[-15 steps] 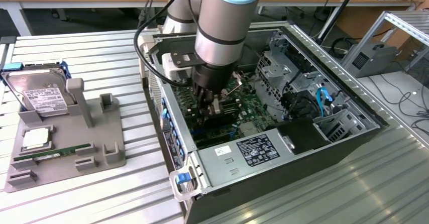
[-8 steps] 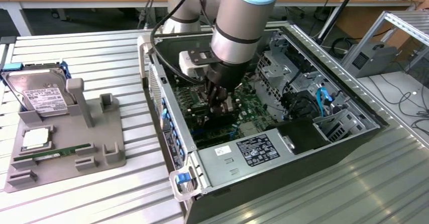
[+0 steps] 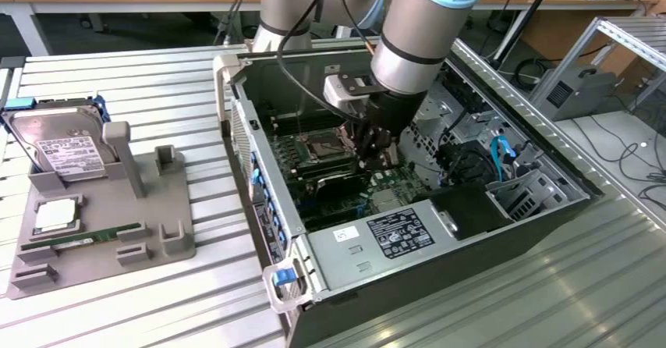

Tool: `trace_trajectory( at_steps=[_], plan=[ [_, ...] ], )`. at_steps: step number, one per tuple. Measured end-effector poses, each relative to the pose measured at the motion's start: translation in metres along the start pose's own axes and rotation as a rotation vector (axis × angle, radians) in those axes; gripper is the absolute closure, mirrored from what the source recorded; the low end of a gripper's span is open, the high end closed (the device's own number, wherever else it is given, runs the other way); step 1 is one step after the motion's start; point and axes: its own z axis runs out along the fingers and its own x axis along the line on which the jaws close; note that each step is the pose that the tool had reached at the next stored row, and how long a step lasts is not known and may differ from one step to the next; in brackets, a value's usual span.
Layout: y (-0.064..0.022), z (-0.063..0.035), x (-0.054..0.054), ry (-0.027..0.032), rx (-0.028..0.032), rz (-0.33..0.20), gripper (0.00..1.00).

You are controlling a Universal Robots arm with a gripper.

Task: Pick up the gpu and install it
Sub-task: 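Press down on the gpu until it lock into place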

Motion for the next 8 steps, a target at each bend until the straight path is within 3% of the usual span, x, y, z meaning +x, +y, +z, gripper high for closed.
trace_trajectory(
  at_steps=[2,3,7,8],
  plan=[
    [-0.0026,-0.0027,0.000,-0.0010,0.0008,0.000,0.89],
    [-0.0028,-0.0094,0.000,0.0001,0.0000,0.000,0.89],
    [-0.0026,-0.0437,-0.001,0.0000,0.0000,0.000,0.89],
    [-0.0023,-0.0565,-0.002,0.0001,0.0000,0.000,0.89]
  ],
)
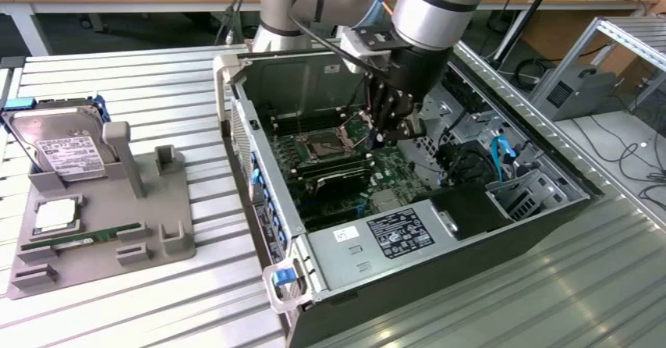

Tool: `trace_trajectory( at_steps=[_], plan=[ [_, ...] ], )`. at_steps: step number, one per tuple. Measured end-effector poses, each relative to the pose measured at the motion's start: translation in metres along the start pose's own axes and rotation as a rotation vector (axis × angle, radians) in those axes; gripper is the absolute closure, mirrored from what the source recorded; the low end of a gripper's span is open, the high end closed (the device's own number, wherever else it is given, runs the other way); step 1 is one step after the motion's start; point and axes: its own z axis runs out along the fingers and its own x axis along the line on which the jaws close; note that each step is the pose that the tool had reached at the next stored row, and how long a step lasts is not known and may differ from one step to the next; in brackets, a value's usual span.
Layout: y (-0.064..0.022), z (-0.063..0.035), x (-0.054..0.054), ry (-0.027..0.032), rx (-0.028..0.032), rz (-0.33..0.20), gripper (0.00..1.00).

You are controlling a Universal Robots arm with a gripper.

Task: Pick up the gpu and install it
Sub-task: 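Press down on the gpu until it lock into place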

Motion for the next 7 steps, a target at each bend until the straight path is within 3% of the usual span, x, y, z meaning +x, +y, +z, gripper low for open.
trace_trajectory(
  at_steps=[2,7],
  plan=[
    [0.0001,-0.0074,-0.0002,-0.0001,0.0000,0.000,0.89],
    [0.0001,-0.0074,-0.0002,-0.0001,0.0000,0.000,0.89]
  ],
)
